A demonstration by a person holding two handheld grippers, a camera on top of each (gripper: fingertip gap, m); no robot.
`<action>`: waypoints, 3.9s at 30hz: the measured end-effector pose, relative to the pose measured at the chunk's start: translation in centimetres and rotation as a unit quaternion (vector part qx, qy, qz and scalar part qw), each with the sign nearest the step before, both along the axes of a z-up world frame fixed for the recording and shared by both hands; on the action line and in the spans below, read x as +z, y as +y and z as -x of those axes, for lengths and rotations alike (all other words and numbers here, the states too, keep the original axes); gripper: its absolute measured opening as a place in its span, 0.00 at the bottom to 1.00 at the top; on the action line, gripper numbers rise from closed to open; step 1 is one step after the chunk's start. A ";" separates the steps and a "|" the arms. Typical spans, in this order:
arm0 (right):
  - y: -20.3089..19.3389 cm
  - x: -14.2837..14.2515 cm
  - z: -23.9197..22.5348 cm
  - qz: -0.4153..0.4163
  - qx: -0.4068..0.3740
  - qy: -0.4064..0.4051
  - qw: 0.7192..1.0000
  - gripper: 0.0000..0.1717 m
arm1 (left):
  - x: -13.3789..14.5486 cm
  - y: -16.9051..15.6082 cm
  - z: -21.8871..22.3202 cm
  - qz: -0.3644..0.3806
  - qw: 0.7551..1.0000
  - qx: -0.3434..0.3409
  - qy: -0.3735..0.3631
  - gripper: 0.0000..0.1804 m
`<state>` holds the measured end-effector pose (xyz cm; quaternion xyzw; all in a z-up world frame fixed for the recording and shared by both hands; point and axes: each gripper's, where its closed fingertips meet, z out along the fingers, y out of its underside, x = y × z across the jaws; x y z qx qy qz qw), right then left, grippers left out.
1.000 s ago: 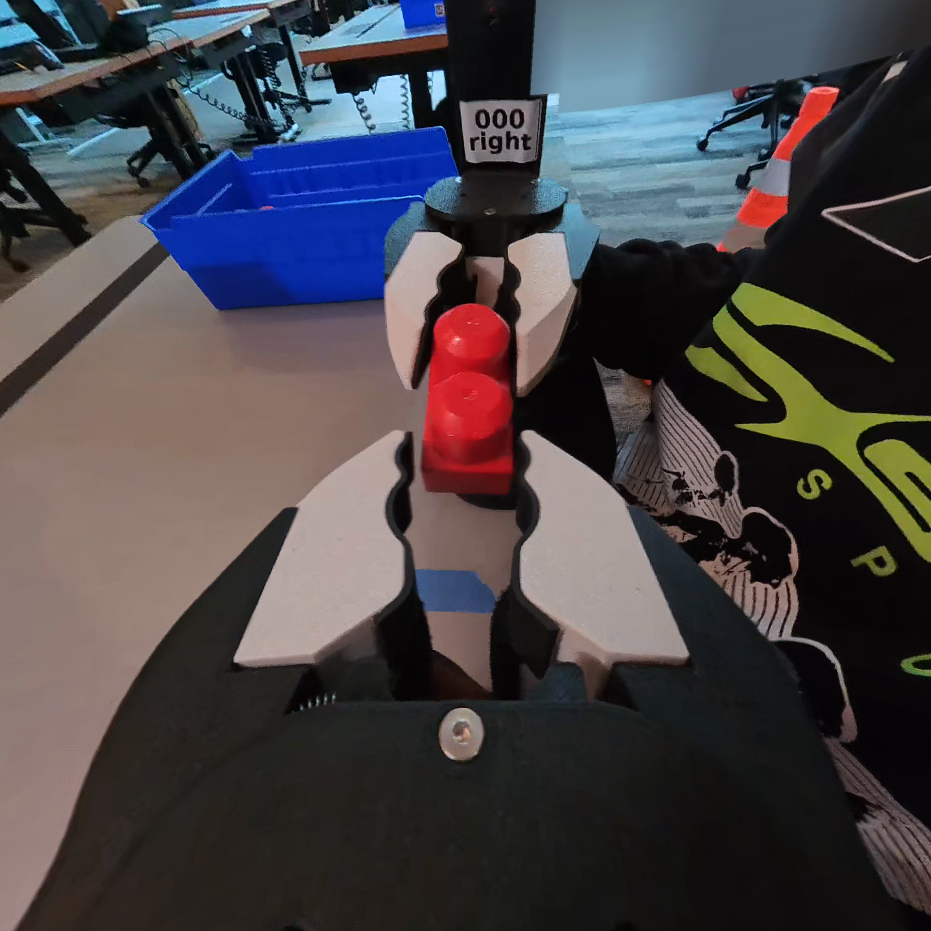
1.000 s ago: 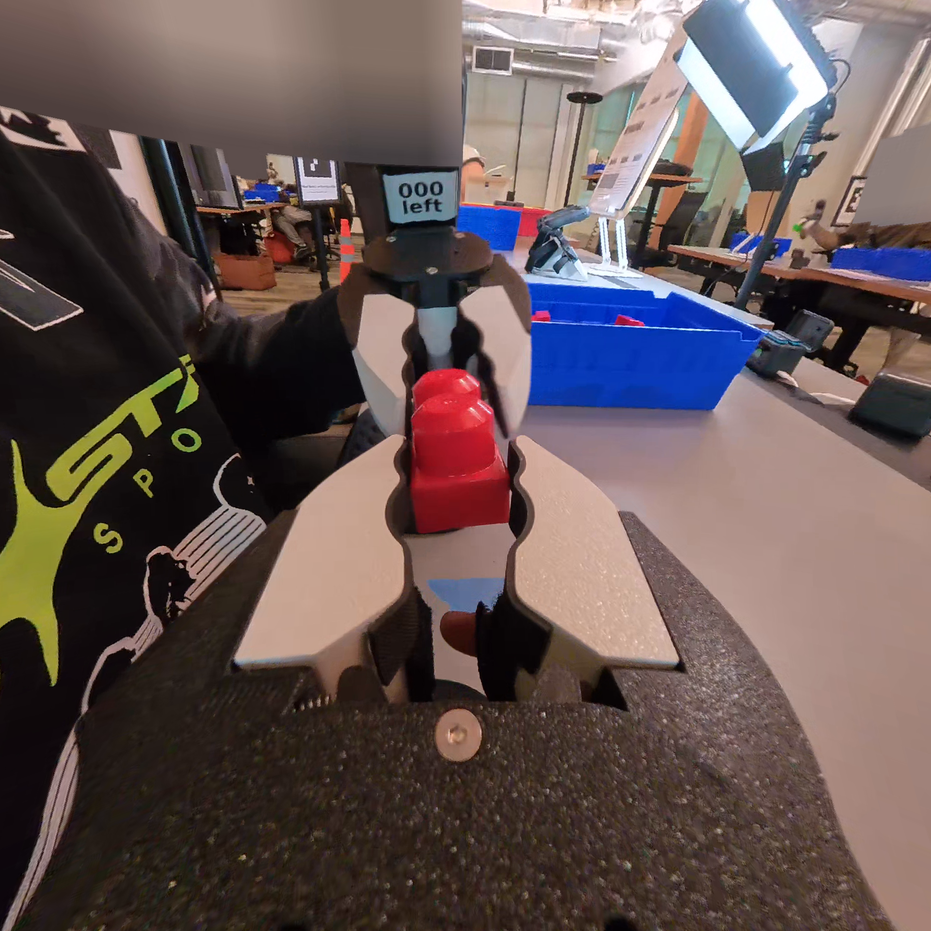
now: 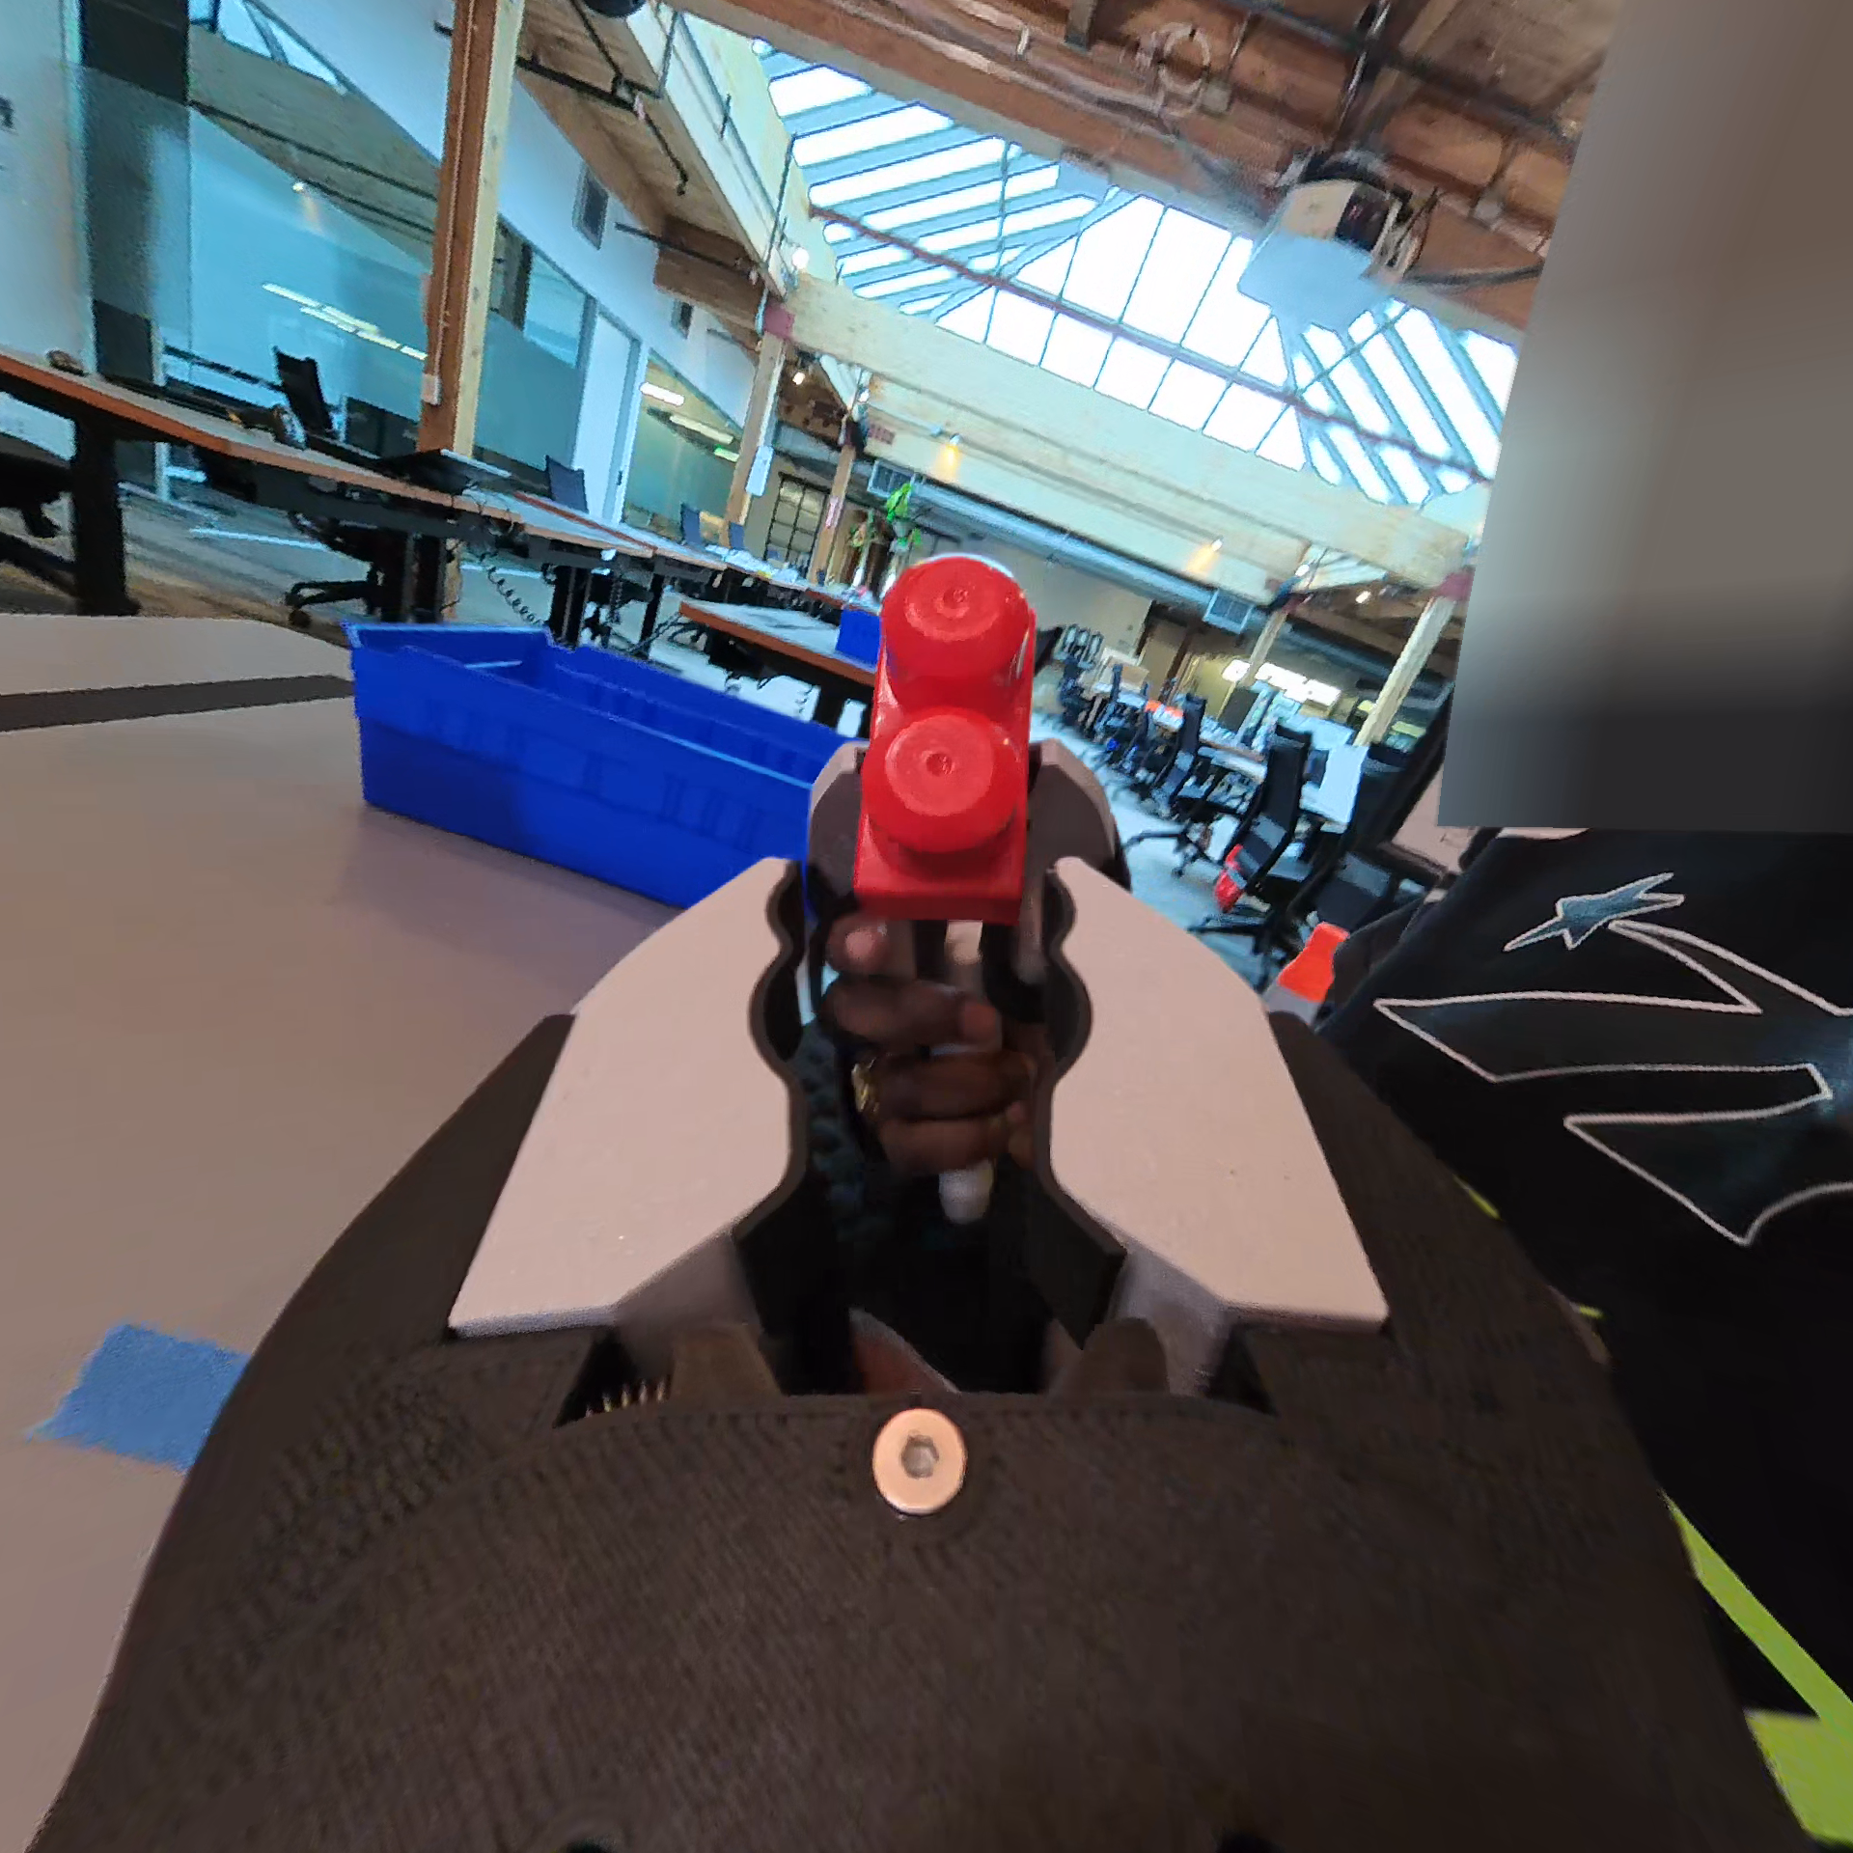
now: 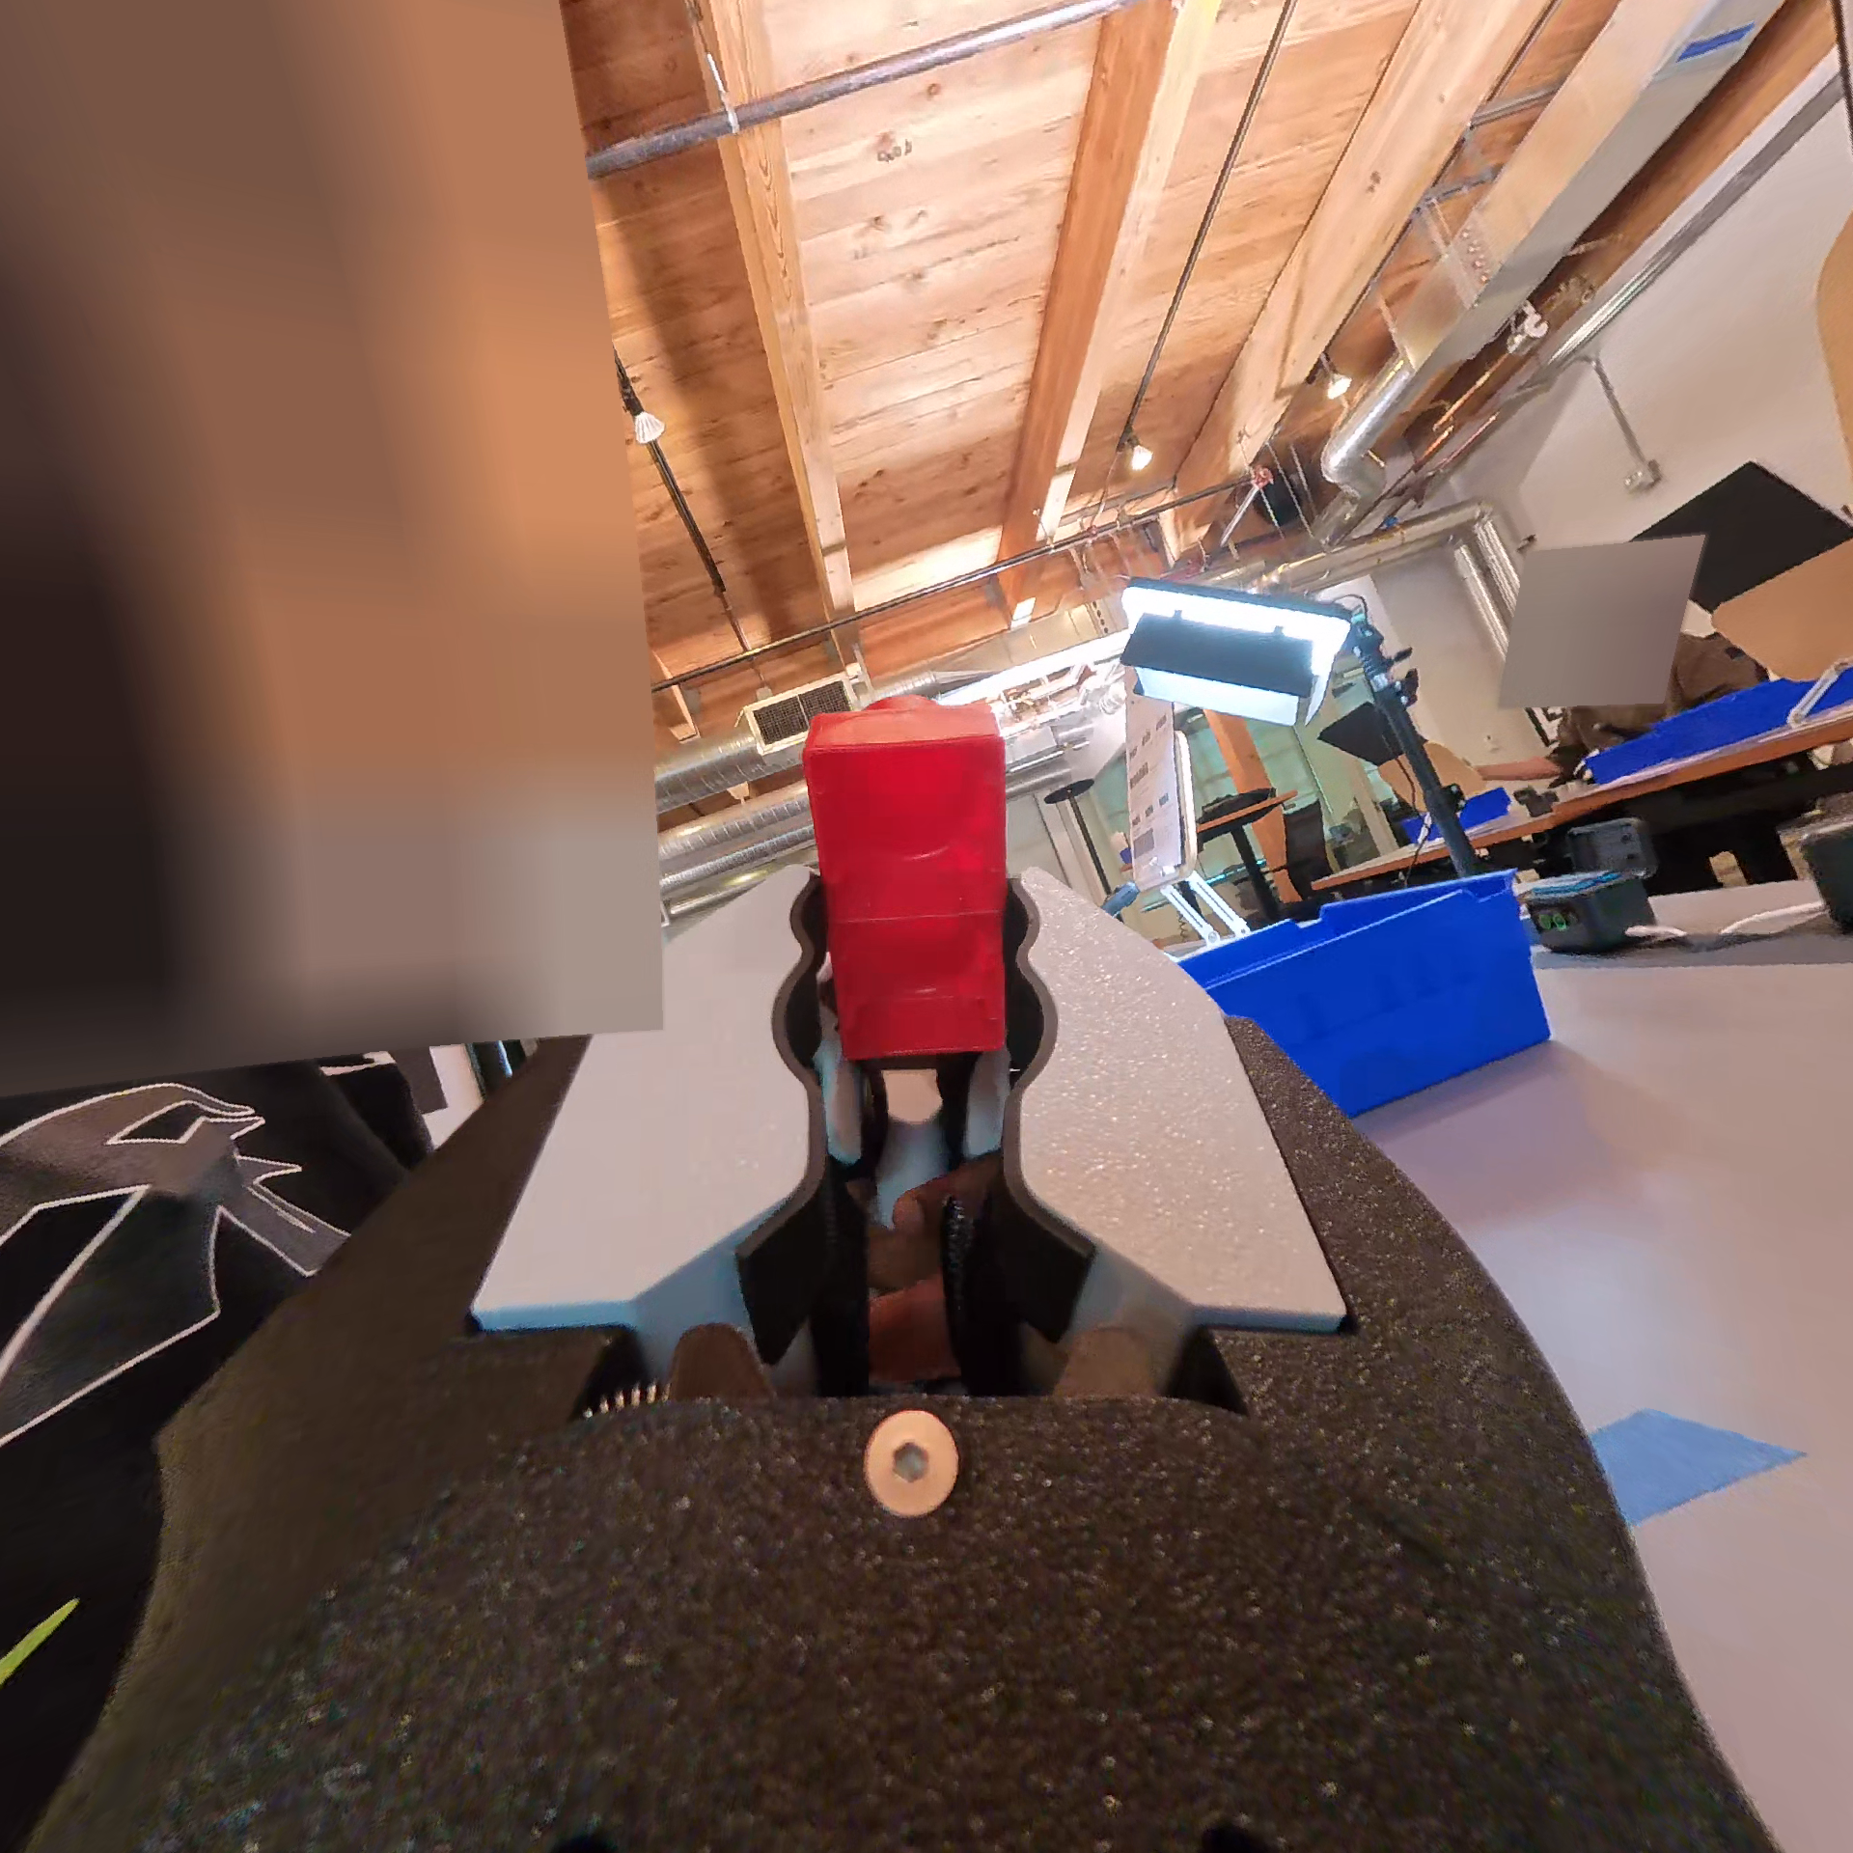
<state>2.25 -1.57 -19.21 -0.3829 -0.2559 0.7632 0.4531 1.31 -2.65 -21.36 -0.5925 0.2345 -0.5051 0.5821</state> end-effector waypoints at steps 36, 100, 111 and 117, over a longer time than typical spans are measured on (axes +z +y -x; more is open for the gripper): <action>1.1 -0.4 -2.9 0.009 0.000 0.036 0.999 0.20 | -12.5 5.2 46.5 0.466 0.634 0.415 0.456 0.29; 1.0 -1.0 -2.1 -0.011 -0.013 0.006 1.000 0.20 | -16.2 2.2 14.2 0.196 0.795 0.027 0.573 0.27; 1.0 -1.1 -1.9 -0.008 -0.011 0.001 1.000 0.20 | -15.3 2.1 14.9 0.073 0.863 0.077 0.494 0.22; 1.1 -1.2 -1.8 -0.009 -0.014 -0.002 1.000 0.20 | -15.3 2.0 14.7 0.078 0.862 0.058 0.497 0.16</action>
